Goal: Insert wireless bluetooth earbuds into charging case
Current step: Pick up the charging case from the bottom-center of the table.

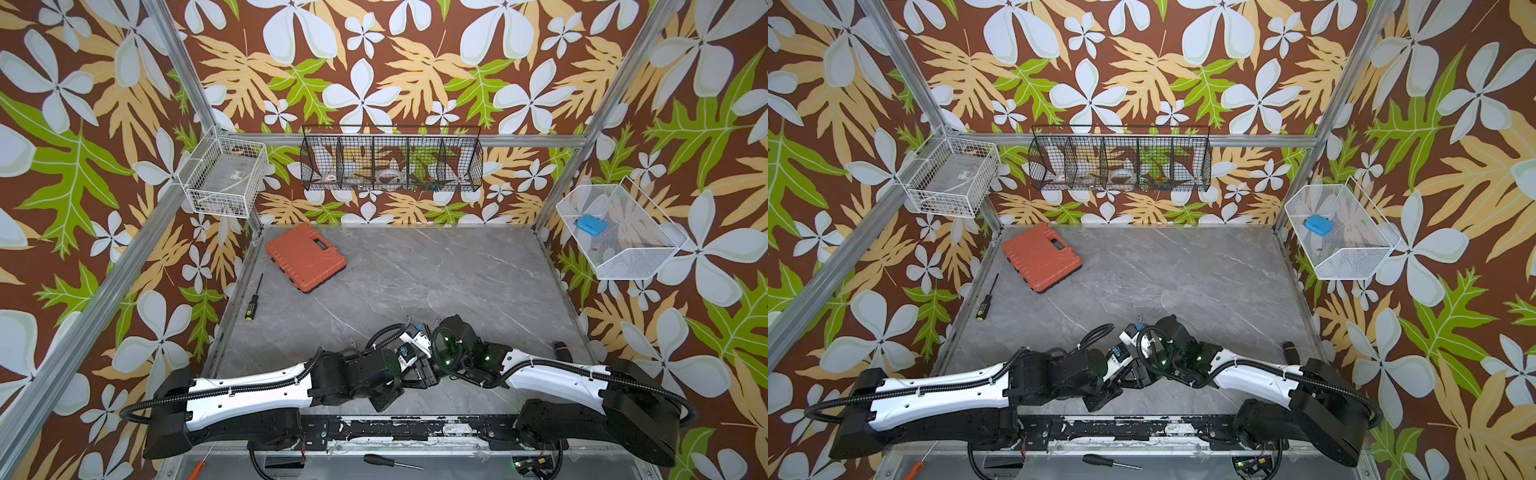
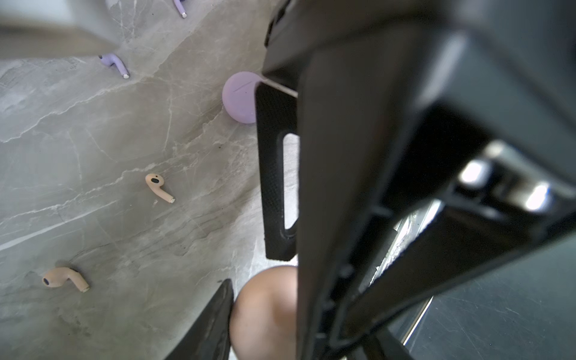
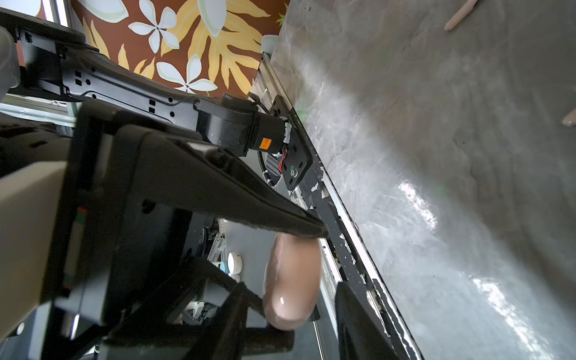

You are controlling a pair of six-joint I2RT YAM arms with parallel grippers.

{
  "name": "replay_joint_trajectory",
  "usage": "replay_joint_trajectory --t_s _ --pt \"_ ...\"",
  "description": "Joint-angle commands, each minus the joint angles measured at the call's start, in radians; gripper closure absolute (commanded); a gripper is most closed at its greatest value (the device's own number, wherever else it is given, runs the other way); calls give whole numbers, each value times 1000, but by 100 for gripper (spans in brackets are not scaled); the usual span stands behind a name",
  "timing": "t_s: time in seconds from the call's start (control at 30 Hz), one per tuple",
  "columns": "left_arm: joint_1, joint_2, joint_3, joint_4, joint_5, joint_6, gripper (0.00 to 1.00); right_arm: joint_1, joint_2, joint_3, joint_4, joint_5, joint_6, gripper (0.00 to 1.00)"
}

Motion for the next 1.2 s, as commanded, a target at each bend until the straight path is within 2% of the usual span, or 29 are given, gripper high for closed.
replay_joint_trajectory --t_s 0.0,0.2,0.37,0.67,0.97,1.17 --pt "4 -2 15 59 -120 -12 100 22 3 -16 51 -98 32 57" --pt "3 1 23 60 -125 -12 100 46 25 -25 101 -90 63 62" --pt "3 -23 16 58 -162 -20 100 44 25 -21 54 -46 32 59" --pt "3 -81 -8 84 -176 -35 100 46 -9 -66 204 -72 128 62" --pt "3 -81 -3 81 -211 -27 100 65 31 -63 196 -73 128 61" --pt "3 -86 2 82 -222 -30 100 67 37 -57 194 -64 128 67"
